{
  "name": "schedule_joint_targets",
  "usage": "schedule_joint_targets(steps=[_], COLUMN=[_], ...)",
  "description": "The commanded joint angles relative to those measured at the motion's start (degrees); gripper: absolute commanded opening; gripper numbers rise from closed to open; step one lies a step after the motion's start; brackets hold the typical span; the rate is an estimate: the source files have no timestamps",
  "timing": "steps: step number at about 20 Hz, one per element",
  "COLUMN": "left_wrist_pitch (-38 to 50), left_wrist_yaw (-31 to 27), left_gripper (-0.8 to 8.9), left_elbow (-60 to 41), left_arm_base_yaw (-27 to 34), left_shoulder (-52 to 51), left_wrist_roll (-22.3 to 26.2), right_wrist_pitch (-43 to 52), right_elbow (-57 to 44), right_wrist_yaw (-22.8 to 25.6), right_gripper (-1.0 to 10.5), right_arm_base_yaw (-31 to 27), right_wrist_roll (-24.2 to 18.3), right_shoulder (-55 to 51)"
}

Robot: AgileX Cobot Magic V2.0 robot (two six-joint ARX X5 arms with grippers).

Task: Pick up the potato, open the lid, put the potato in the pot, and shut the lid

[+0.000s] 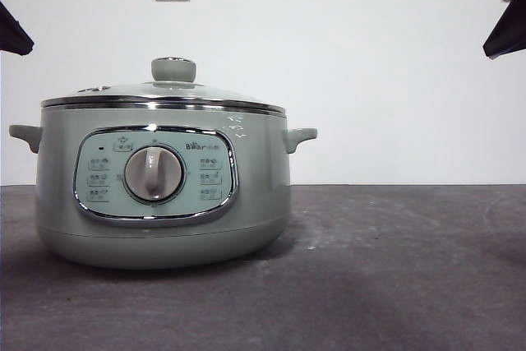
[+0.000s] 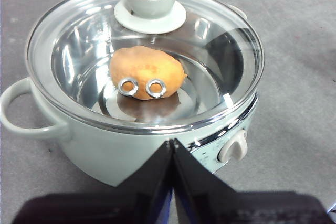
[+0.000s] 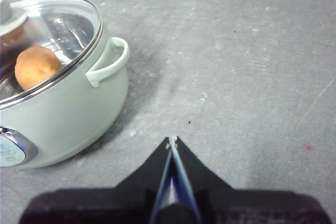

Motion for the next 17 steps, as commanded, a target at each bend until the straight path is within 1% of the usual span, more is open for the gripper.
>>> schedule_joint_targets(steps=[1, 2, 3, 4, 6, 7, 10, 12, 14, 17], left_wrist_pitch=[0.1, -0.3, -1.2, -2.0, -0.4, 1.2, 10.1, 14.7, 18.3, 19.0], left_wrist_yaw=[-0.1, 0.0, -1.3, -1.6, -1.6, -1.6, -1.5, -1.4, -1.4, -1.5], left_gripper=[-0.03, -0.04, -0.03, -0.03, -0.04, -0.03, -0.03, -0.03, -0.04, -0.03], left_elbow=[-0.1, -0.1, -0.1, -0.2, -1.6, -3.2, -12.6, -18.8, -23.9, -28.9], left_arm_base_yaw=[-0.1, -0.2, 0.4, 1.2, 5.2, 7.8, 17.4, 22.0, 24.6, 26.3], left_shoulder=[-0.1, -0.7, -2.7, -4.5, -9.2, -11.6, -19.1, -23.1, -25.7, -28.2], left_wrist_roll=[-0.5, -0.4, 2.9, 4.6, 5.6, 5.6, 5.6, 5.5, 5.5, 5.5], right_wrist_pitch=[0.2, 0.2, 0.2, 0.2, 0.2, 0.2, 0.2, 0.2, 0.2, 0.2], right_elbow=[-0.4, -0.4, -0.4, -0.4, -0.4, -0.4, -0.4, -0.4, -0.4, -0.4], right_wrist_yaw=[0.2, 0.2, 0.2, 0.2, 0.2, 0.2, 0.2, 0.2, 0.2, 0.2], right_gripper=[-0.2, -0.2, -0.2, -0.2, -0.2, -0.2, -0.2, -0.2, -0.2, -0.2], right_arm_base_yaw=[0.0, 0.0, 0.0, 0.0, 0.0, 0.0, 0.0, 0.0, 0.0, 0.0], right_wrist_roll=[0.5, 0.5, 0.5, 0.5, 0.5, 0.5, 0.5, 0.5, 0.5, 0.5], right_shoulder=[0.0, 0.0, 0.0, 0.0, 0.0, 0.0, 0.0, 0.0, 0.0, 0.0])
